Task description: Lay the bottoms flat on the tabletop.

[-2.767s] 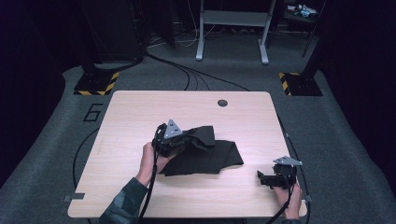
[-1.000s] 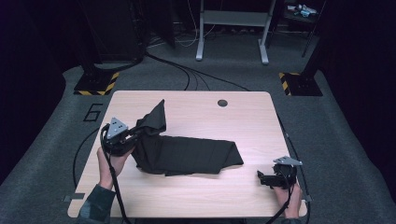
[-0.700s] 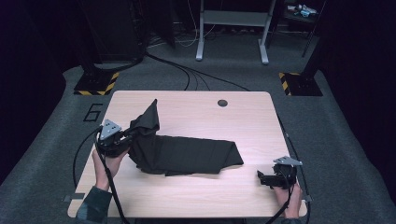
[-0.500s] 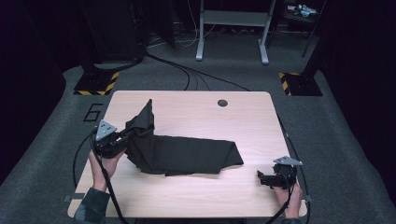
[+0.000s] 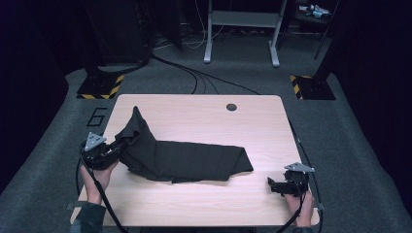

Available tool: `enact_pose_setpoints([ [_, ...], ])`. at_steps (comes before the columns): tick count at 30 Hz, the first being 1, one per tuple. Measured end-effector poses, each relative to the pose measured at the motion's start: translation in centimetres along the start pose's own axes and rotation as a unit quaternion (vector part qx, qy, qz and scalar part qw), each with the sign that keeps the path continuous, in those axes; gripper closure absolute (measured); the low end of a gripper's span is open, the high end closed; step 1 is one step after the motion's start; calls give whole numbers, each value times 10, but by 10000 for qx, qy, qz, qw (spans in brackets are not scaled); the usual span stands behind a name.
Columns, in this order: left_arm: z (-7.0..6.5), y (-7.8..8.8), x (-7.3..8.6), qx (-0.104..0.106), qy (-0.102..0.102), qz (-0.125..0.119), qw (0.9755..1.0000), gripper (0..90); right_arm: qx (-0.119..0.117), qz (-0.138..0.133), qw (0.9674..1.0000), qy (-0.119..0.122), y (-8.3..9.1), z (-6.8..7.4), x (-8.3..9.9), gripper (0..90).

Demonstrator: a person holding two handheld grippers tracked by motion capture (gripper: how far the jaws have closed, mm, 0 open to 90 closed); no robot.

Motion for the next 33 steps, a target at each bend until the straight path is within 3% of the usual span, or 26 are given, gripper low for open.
enact_pose_setpoints([
  [2,9,0,15,-81,178,146,9997,604,2,1,10000,2,0,0,0,13],
  [3,14,1,25,-130,286,254,9992,499,-2,-1,10000,-31,0,1,0,13],
  [4,18,3,33,-174,363,341,9986,462,-1,-5,10000,-43,0,1,0,13],
  [5,18,3,33,-174,363,341,9986,416,-1,-5,10000,-43,0,1,0,13],
  [8,27,12,53,-246,503,460,9974,322,2,3,10000,-40,0,1,0,13],
  [13,35,20,55,-337,477,436,9973,259,13,79,10000,-42,0,1,0,3],
  [16,37,16,50,-322,437,424,9976,251,-274,47,9994,-212,1,13,-4,0],
  [17,36,11,48,-235,402,512,9976,240,-418,-40,9989,-211,2,31,-11,0],
  [18,36,11,48,-235,402,512,9976,236,-418,-40,9989,-211,2,31,-11,0],
  [19,34,3,46,-189,285,585,9977,233,-665,-65,9977,-130,2,54,-18,0],
  [20,34,3,46,-189,285,585,9977,228,-665,-65,9977,-130,2,54,-18,0],
  [21,32,-3,46,-130,249,618,9977,228,-749,-71,9971,-88,2,63,-22,1],
  [22,31,-13,47,-81,185,716,9972,226,-1003,-72,9949,71,-1,92,-32,4],
  [23,31,-19,48,-63,161,775,9968,223,-1078,-31,9941,133,-2,102,-35,5],
  [24,31,-19,48,-63,161,775,9968,222,-1078,-31,9941,133,-2,102,-35,5],
  [25,30,-29,51,-33,138,864,9962,220,-1347,-19,9905,274,-9,132,-45,6],
  [28,27,-43,57,75,98,1042,9945,211,-1465,90,9878,513,-24,168,-53,10],
  [29,27,-43,57,75,98,1042,9945,206,-1465,90,9878,513,-24,168,-53,10],
  [30,24,-49,63,102,53,1181,9929,202,-1527,223,9858,663,-37,188,-54,14],
  [31,24,-49,63,102,53,1181,9929,199,-1527,223,9858,663,-37,188,-54,14],
  [32,22,-54,68,163,9,1294,9915,199,-1521,284,9853,723,-42,194,-53,16],
  [33,18,-58,74,297,0,1441,9891,189,-1505,549,9831,888,-59,205,-45,14],
])
Point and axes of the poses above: each handheld gripper's, and its own axes: y roughly backward along the jaws, x roughly out of its underside, z roughly to its left, the point moved 10 cm from there along -y, roughly forward along the jaws, and after that the axes turned 13 degrees about -y, right-handed, at the moved point
